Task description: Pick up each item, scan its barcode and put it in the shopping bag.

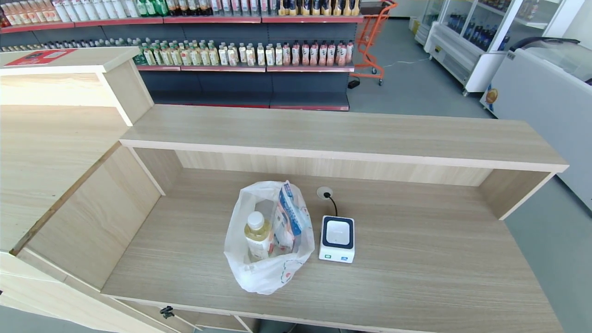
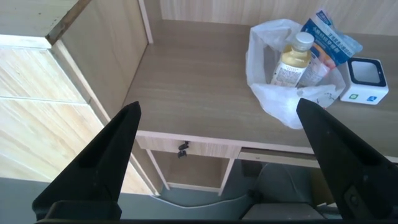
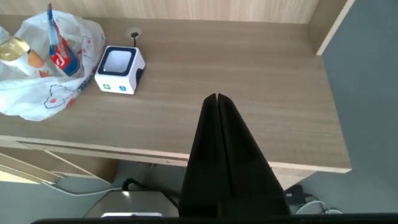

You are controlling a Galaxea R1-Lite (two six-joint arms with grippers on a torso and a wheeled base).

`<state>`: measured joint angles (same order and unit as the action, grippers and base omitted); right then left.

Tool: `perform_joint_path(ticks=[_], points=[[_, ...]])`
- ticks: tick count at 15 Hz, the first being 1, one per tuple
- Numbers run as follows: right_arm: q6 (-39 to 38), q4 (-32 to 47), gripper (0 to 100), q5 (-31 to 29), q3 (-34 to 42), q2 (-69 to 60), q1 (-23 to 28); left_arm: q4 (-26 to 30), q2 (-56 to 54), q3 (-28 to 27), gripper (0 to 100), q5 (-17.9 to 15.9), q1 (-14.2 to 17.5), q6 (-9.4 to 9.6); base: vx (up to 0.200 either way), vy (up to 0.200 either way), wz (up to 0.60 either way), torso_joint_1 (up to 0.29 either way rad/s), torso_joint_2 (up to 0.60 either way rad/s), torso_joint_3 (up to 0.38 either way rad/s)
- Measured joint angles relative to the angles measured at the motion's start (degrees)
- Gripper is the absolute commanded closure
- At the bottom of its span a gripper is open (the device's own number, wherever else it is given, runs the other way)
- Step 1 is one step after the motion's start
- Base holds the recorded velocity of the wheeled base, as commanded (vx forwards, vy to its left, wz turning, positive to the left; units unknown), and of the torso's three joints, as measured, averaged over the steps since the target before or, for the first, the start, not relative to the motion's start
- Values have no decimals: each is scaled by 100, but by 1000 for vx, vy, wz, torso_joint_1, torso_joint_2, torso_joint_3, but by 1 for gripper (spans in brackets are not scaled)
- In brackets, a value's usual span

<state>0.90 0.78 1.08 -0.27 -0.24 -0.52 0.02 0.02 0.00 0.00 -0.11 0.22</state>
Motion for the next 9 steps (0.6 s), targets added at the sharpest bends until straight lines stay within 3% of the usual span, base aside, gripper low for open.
perform_joint_path(ticks=[9], points=[[0, 0, 100, -5, 2, 2, -5, -2, 0, 0, 0, 0, 11, -4, 0, 0, 0, 0, 0, 0]])
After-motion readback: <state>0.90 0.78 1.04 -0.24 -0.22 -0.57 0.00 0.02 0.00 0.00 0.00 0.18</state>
